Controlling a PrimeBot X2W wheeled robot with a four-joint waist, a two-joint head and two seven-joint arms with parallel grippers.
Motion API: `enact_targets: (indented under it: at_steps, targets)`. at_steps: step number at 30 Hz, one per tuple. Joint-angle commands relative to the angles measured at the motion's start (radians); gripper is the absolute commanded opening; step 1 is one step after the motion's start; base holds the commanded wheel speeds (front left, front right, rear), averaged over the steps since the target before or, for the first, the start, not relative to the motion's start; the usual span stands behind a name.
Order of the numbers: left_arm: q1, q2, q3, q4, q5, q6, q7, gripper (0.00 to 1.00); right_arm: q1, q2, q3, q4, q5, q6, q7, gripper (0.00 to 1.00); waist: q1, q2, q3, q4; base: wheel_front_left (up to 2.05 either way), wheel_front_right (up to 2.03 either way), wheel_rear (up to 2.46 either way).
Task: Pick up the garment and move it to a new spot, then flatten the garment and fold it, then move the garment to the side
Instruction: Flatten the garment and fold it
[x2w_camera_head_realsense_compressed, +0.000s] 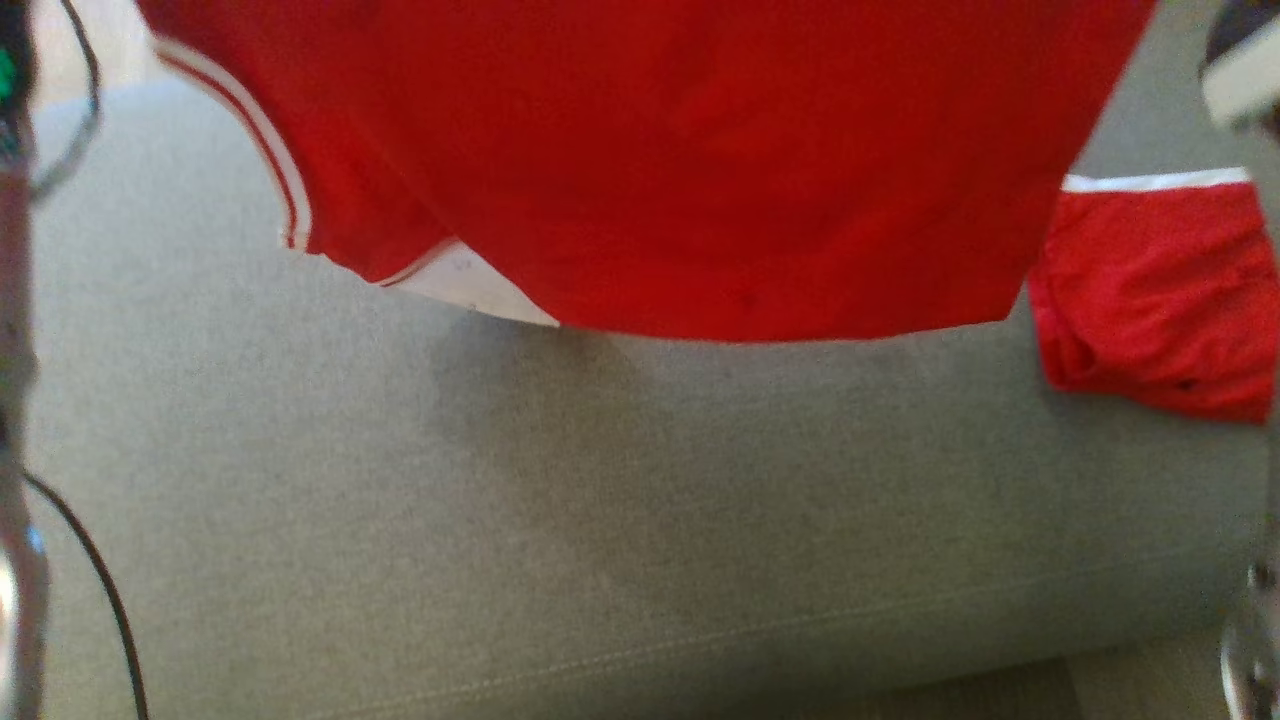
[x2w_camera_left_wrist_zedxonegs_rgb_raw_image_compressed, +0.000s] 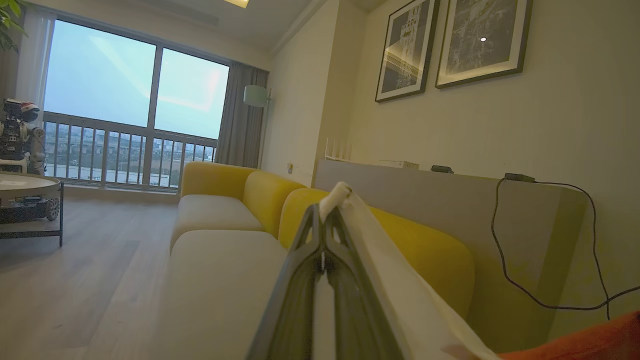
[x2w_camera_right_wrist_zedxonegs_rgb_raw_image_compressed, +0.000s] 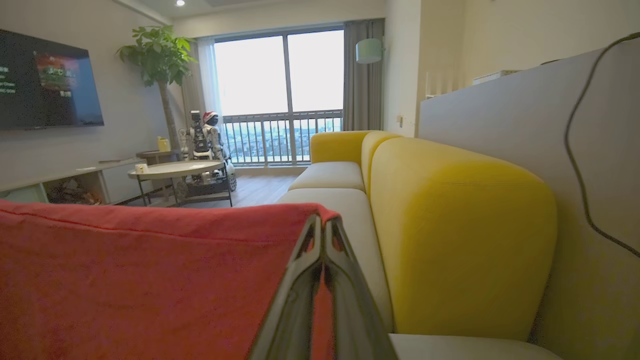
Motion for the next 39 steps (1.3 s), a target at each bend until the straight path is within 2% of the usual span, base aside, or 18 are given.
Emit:
enact_targets:
  at_steps: [1,2,6,13,16,19,24,28,30,35,39]
  targets:
    - [-0.143,0.048,0.026,0.034,0.026,-0.007,0.007,0.00,-0.130,0.009,0.042,0.038,-0.019,0.000,-0.010,0.00,0.0000,0.0000,0.094,0.001,0.00,0.00,0.00]
    - [-0.143,0.048,0.026,0.034,0.026,-0.007,0.007,0.00,-0.130,0.009,0.042,0.038,-0.019,0.000,-0.010,0.00,0.0000,0.0000,0.094,0.001,0.00,0.00,0.00]
    - [-0.324,0.052,-0.023,0.169,0.119,-0.016,-0.035,0.00,-0.324,0.040,0.058,0.203,-0.073,0.000,-0.083,0.00,0.0000,0.0000,0.210,-0.004,0.00,0.00,0.00]
    - [-0.613,0.066,-0.079,0.385,0.320,-0.002,-0.309,0.00,-0.613,0.099,0.082,0.473,-0.197,0.000,-0.313,0.00,0.0000,0.0000,0.345,-0.014,0.00,0.00,0.00]
    - [-0.693,0.069,-0.074,0.375,0.373,-0.009,-0.343,0.00,-0.703,0.089,0.089,0.539,-0.262,0.000,-0.409,0.00,0.0000,0.0000,0.397,0.011,0.00,0.00,0.00]
    - [-0.712,0.066,-0.004,0.232,0.408,-0.022,-0.344,0.00,-0.774,0.064,0.088,0.563,-0.323,0.000,-0.475,0.00,0.0000,0.0000,0.460,0.048,0.00,0.00,0.00]
    - [-0.545,0.018,0.136,0.037,0.417,-0.057,-0.345,0.00,-0.765,0.044,0.078,0.561,-0.377,0.000,-0.505,0.00,0.0000,0.0000,0.531,0.114,0.00,0.00,0.00]
    - [-0.442,-0.005,0.187,-0.035,0.439,-0.073,-0.345,0.00,-0.728,0.044,0.084,0.528,-0.378,0.000,-0.507,0.00,0.0000,0.0000,0.532,0.122,0.00,0.00,0.00]
    - [-0.230,-0.041,0.173,-0.036,0.405,-0.075,-0.345,0.00,-0.603,0.028,0.124,0.582,-0.369,0.000,-0.507,0.00,0.0000,0.0000,0.519,0.155,0.00,0.00,0.00]
    - [0.094,-0.033,0.118,-0.127,0.346,-0.076,-0.345,0.00,-0.432,-0.010,0.191,0.624,-0.278,0.000,-0.498,0.00,0.0000,0.0000,0.462,0.160,0.00,0.00,0.00]
    - [0.310,-0.022,0.114,-0.200,0.326,-0.076,-0.345,0.00,-0.295,-0.039,0.222,0.597,-0.194,0.000,-0.471,0.00,0.0000,0.0000,0.394,0.148,0.00,0.00,0.00]
